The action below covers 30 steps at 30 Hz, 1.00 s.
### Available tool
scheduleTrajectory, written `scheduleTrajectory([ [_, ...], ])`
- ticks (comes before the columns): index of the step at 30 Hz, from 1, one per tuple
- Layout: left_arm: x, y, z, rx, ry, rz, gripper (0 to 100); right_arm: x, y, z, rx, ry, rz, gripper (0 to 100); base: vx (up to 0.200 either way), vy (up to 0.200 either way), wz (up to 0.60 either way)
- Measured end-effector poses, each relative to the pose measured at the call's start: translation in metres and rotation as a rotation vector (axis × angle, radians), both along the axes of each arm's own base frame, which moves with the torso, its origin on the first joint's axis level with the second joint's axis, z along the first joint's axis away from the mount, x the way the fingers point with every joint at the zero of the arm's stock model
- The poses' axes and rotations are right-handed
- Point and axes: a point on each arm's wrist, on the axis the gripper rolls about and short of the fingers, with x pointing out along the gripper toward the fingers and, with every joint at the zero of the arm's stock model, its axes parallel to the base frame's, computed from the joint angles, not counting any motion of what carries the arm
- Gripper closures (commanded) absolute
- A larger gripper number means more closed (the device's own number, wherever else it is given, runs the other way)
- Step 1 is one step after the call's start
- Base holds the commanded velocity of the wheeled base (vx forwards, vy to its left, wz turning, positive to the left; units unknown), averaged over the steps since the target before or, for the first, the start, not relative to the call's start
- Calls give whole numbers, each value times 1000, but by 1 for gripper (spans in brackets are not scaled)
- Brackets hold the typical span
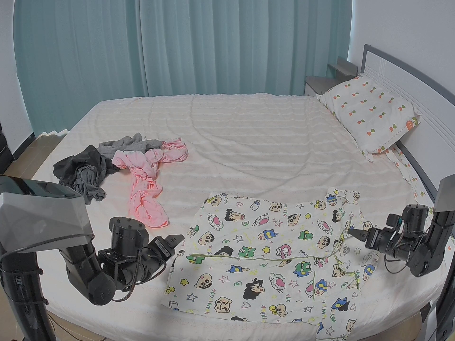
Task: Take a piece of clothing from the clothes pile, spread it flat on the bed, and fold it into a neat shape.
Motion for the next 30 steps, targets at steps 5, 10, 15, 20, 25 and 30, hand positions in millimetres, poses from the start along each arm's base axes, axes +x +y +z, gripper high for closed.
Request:
scheduleTrajectory([
  [5,-5,4,12,-101,11,6,0,36,-8,7,17,17,-96,0,0,0,0],
  [10,-11,7,19,-161,23,3,0,57,-7,8,34,23,-149,0,0,0,0],
  [15,-16,4,21,-165,21,-11,0,58,-6,4,36,35,-149,0,0,-40,0],
  [20,-18,0,22,-163,21,-25,0,55,-5,3,34,35,-150,0,0,-200,0],
  [25,-18,-1,21,-161,22,-28,0,55,-5,8,30,18,-151,0,0,-200,0],
  [30,-18,-3,20,-157,25,-33,0,53,-5,11,28,13,-151,0,0,-160,0],
])
